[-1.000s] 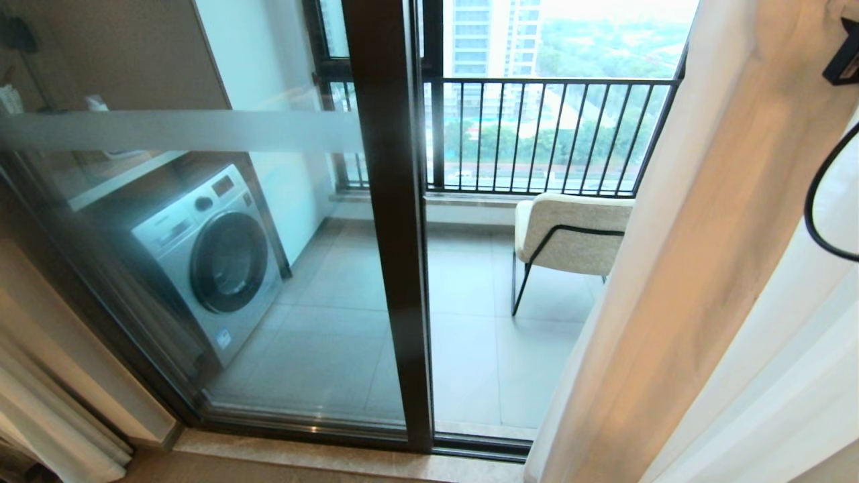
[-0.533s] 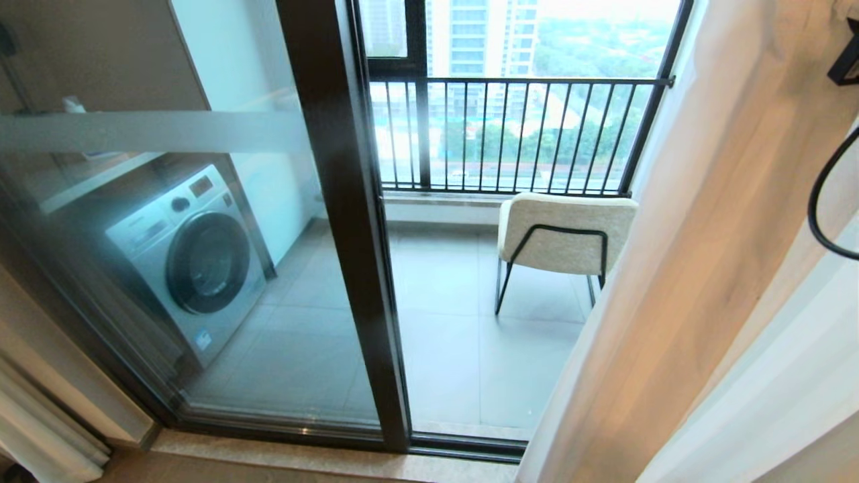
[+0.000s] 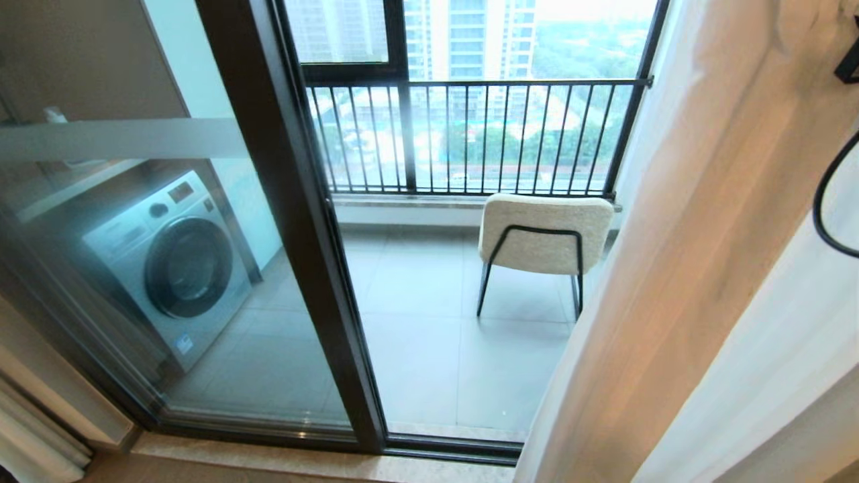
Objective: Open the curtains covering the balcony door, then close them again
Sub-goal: Pull the inner curtains open on both sides
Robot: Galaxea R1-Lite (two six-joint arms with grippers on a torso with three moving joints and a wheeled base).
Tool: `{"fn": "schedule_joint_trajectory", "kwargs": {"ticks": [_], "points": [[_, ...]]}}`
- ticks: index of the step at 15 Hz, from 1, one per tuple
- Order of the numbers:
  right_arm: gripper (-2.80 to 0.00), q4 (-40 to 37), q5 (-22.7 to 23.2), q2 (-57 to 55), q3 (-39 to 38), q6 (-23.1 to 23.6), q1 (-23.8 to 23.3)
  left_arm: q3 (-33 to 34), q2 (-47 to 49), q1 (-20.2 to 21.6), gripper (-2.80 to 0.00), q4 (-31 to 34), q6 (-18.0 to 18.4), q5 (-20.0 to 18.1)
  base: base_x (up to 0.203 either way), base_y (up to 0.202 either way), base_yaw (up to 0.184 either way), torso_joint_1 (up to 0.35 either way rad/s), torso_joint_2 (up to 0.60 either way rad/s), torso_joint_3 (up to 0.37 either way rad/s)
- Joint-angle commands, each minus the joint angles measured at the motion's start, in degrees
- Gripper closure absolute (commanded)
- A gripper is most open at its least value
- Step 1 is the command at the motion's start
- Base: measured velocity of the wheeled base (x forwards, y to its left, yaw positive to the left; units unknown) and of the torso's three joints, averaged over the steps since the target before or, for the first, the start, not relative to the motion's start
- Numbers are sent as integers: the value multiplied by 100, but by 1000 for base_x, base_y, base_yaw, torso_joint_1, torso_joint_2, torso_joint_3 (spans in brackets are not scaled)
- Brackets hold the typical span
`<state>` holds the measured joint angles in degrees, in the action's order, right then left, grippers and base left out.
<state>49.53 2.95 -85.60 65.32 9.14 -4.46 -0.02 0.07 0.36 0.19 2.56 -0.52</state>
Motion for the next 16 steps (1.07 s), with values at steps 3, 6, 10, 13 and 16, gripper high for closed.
{"fn": "schedule_joint_trajectory", "kwargs": {"ticks": [3,6,10,13,16], "points": [[0,30,4,-9,-1,8,-19,2,1,-7,0,7,-1,8,0,-196,0,-4,2,2],[0,30,4,9,-1,0,-20,2,1,-1,0,7,-1,8,0,-183,1,0,4,4],[0,30,7,18,-1,0,-27,2,1,-8,0,7,-1,8,0,-186,0,4,0,2],[0,30,5,26,-1,0,-28,2,1,-1,0,7,-1,8,0,-186,1,4,4,2],[0,30,4,26,-1,0,-28,2,1,-7,0,7,-1,8,0,-186,0,4,1,1]]}}
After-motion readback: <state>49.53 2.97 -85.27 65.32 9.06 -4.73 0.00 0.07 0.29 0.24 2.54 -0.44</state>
